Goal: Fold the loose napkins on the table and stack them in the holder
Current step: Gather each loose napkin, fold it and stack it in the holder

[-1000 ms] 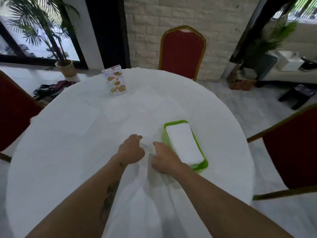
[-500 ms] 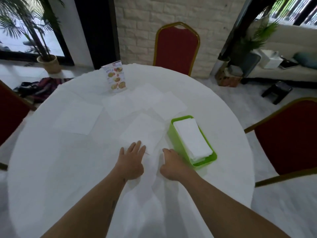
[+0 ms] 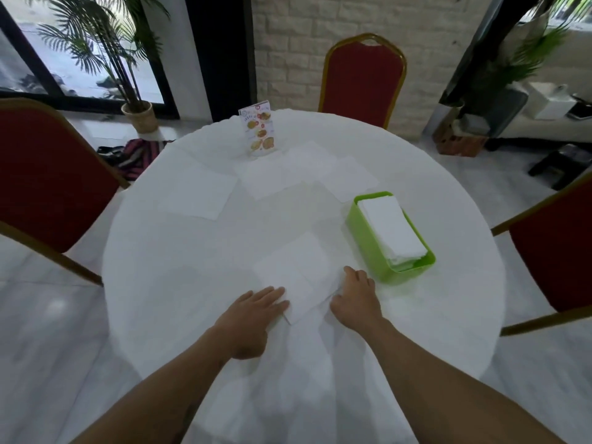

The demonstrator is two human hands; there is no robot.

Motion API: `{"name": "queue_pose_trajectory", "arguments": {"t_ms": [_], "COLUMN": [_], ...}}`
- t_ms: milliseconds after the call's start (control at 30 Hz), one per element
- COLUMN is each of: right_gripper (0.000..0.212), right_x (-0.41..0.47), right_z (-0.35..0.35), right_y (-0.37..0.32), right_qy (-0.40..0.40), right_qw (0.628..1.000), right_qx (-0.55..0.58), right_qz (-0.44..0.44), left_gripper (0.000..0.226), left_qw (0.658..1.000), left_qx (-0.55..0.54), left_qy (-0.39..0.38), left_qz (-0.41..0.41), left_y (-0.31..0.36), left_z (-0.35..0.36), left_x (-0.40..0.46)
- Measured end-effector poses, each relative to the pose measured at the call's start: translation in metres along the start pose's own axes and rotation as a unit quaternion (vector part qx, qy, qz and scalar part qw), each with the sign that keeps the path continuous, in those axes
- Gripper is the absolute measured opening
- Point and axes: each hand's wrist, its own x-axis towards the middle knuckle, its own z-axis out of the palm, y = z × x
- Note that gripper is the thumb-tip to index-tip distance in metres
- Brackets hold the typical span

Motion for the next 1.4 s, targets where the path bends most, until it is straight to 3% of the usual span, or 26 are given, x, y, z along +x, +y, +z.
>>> {"name": "queue_pose_trajectory", "arguments": {"t_ms": [200,433,533,600,700,767,867,933,1200,1400], "right_gripper": [0.062,0.042,0.034,0.027,0.036,0.049,0.067,0.069,0.051,0.042], "right_x": [-0.014,-0.024,-0.027,-0.03,-0.038,-0.045,-0.051,-0.053,-0.045,-0.038], "right_z": [0.022,0.018,0.01,0.009,0.017,0.024,0.027,0.028,0.033,0.034], "right_y": [-0.006,-0.021,-0.029,-0.032,-0.032,-0.03,-0.03,-0.032,-0.048,-0.055], "right_qy": [0.023,0.057,0.078,0.081,0.014,-0.06,-0.144,-0.135,-0.075,-0.105], "right_qw": [0.989,0.935,0.95,0.971,0.99,0.988,0.986,0.989,0.986,0.954], "right_qx": [0.137,0.334,0.3,0.22,0.02,-0.041,-0.019,-0.002,0.141,0.264], "right_qz": [0.056,0.107,0.029,-0.05,-0.138,-0.139,-0.084,-0.06,0.04,0.091], "left_gripper": [0.077,0.072,0.067,0.065,0.062,0.062,0.062,0.063,0.066,0.065], "left_qw": [1.0,0.999,0.993,0.985,0.973,0.962,0.951,0.952,0.985,0.989], "left_qx": [-0.004,-0.026,-0.082,-0.116,-0.149,-0.172,-0.194,-0.192,-0.11,-0.097], "left_qy": [-0.004,0.021,0.067,0.094,0.115,0.129,0.144,0.14,0.06,0.03], "left_qz": [0.011,0.005,-0.05,-0.088,-0.134,-0.167,-0.195,-0.193,-0.121,-0.112], "left_y": [0.006,0.013,0.009,0.005,-0.002,-0.007,-0.009,-0.006,0.016,0.014], "left_z": [0.01,0.015,0.017,0.017,0.014,0.013,0.011,0.009,0.011,0.007], "left_x": [-0.018,-0.022,-0.027,-0.029,-0.032,-0.034,-0.035,-0.034,-0.031,-0.033]}}
